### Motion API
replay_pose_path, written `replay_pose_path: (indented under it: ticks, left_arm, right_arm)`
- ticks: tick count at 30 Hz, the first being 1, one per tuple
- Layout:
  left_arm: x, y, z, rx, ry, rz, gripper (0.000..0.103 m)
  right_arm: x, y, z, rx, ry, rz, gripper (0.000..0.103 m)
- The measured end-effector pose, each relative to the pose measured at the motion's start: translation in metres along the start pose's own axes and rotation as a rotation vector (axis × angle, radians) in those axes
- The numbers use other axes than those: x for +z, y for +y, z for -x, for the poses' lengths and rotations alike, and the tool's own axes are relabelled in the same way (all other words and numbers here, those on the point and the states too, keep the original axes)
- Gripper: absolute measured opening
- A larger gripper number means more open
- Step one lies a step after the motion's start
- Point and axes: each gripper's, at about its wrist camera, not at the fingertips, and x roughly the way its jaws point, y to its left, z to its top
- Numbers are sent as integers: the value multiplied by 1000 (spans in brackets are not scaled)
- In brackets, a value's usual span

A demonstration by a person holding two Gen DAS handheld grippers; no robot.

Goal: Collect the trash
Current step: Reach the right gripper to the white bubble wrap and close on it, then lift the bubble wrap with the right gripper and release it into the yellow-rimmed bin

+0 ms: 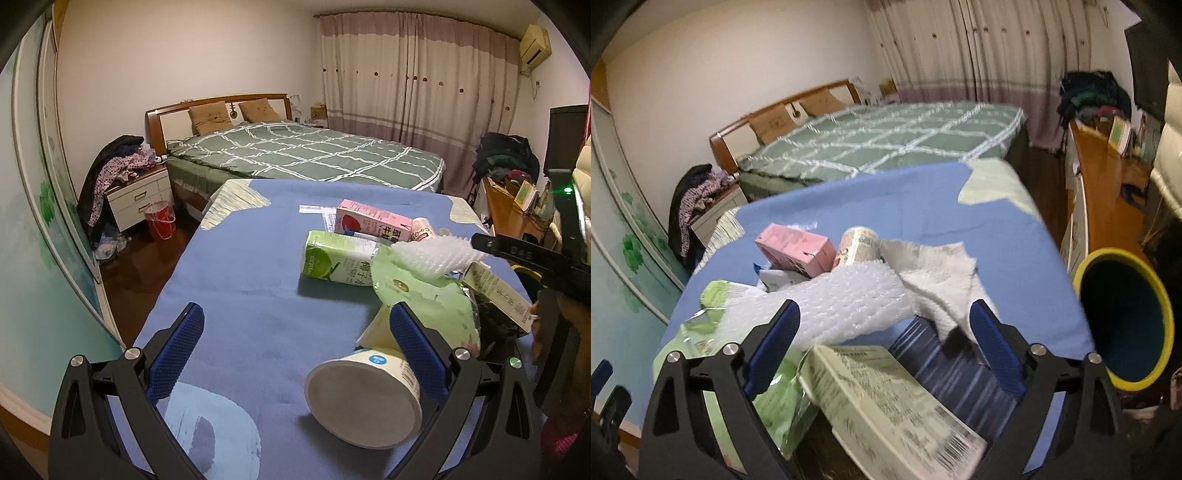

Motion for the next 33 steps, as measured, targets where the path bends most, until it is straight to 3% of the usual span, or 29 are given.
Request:
replay_pose_path:
  ticks: [8,12,14,15,18,25,33]
  left_arm:
    - [2,0,-13,-6,10,-2,99]
    - [2,0,-15,-7,7,-4,99]
    - [3,-1,-18,-7,8,-8,99]
    - [2,-1,-19,-7,10,-10,99]
    - [1,-2,-19,-6,16,-12,99]
    - [-1,-2,-18,-4,11,-10,99]
    - [-1,-4,-15,-10,3,-15,99]
  right_arm:
    - [4,3,-26,24,48,-49,73]
    - [3,9,-25,32,32,-63,52]
    - [3,11,-24,36,27,-64,37]
    - [3,11,-25,44,24,-70,23]
    - [2,10,-21,79,15,-80,16]
    - [10,11,9,146,-68,-87,12]
    - [30,3,75,163,-220,-68,12]
